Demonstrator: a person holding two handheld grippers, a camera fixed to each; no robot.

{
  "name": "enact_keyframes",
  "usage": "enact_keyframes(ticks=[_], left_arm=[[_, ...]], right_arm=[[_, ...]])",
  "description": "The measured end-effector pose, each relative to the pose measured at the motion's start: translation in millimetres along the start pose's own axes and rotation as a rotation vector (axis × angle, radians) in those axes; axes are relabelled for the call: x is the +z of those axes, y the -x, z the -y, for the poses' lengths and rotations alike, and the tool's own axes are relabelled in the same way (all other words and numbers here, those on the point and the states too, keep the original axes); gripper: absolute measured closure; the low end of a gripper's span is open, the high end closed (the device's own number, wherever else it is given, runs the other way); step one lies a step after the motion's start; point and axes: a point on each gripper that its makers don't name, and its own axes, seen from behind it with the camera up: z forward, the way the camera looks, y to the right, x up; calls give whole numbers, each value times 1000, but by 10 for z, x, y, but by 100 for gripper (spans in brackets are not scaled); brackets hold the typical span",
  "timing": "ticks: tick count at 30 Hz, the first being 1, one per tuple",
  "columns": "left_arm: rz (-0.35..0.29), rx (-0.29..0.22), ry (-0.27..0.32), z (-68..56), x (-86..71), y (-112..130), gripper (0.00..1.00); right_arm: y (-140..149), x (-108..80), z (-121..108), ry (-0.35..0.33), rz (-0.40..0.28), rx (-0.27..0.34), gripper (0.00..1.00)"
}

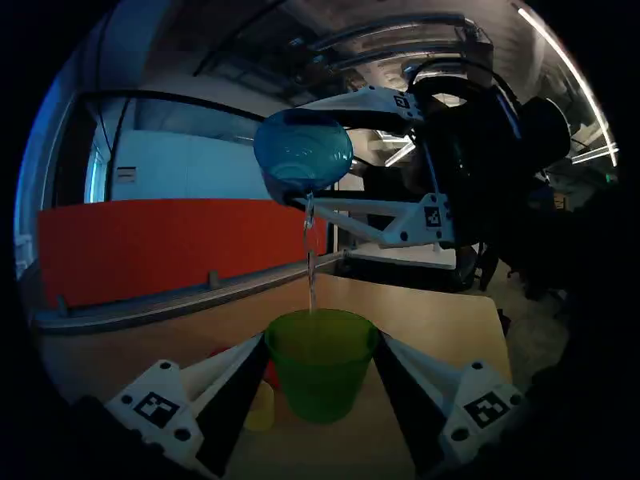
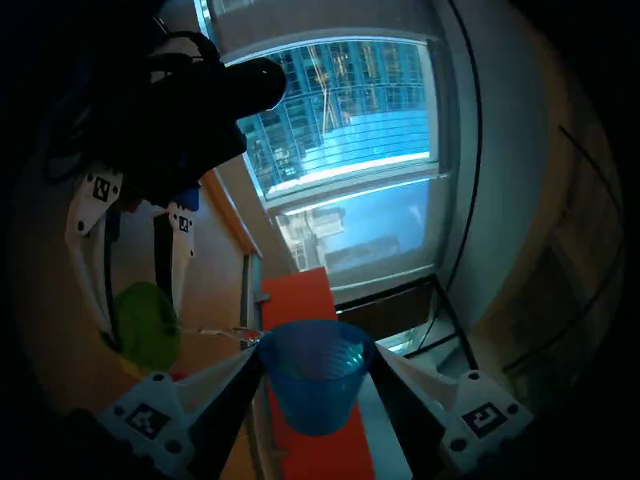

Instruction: Pour water

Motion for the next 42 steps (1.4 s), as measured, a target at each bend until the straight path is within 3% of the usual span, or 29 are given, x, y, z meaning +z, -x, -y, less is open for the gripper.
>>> enact_keyframes(ticks=[42], left_arm=[[1, 8, 3, -25, 32, -22, 13]], right_arm=[[-57, -11, -63, 19, 3, -170, 9]])
